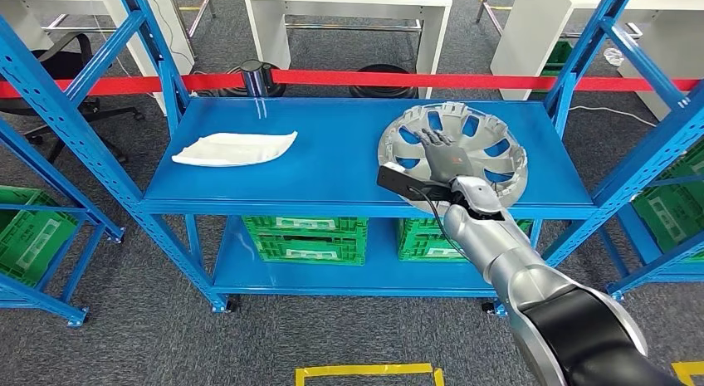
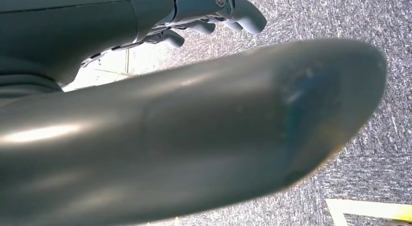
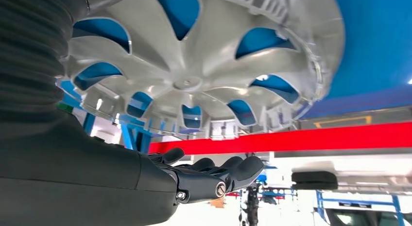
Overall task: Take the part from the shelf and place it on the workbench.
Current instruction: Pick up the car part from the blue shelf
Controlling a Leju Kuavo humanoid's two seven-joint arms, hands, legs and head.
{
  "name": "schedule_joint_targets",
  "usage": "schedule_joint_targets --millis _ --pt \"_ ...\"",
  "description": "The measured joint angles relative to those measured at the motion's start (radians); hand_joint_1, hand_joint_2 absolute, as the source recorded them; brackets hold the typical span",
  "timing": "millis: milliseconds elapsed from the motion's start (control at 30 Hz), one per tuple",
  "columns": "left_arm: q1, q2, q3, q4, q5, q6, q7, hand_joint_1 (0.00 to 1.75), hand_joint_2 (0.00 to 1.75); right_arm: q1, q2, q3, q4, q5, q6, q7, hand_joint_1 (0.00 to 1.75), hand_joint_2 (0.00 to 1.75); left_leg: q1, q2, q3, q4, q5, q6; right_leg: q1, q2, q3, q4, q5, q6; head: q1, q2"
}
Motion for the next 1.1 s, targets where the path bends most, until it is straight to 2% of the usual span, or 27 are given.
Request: schedule_joint_targets --millis 433,1100 --pt "0.000 0.000 0.000 0.001 -0.007 -0.001 0.000 0.00 0.00 0.025 -0.049 -0.037 0.030 -0.017 -0.002 -0.003 0.00 1.75 0.000 0.000 0.000 0.000 0.000 0.000 0.000 0.000 0.000 0.000 0.000 0.000 0.000 0.000" --pt "0.001 0.000 0.000 0.002 0.002 0.001 0.000 0.00 0.00 0.059 -0.060 -0.066 0.047 -0.005 0.019 0.010 0.00 1.75 0.000 0.001 0.000 0.000 0.000 0.000 0.000 0.000 0.000 0.000 0.000 0.000 0.000 0.000"
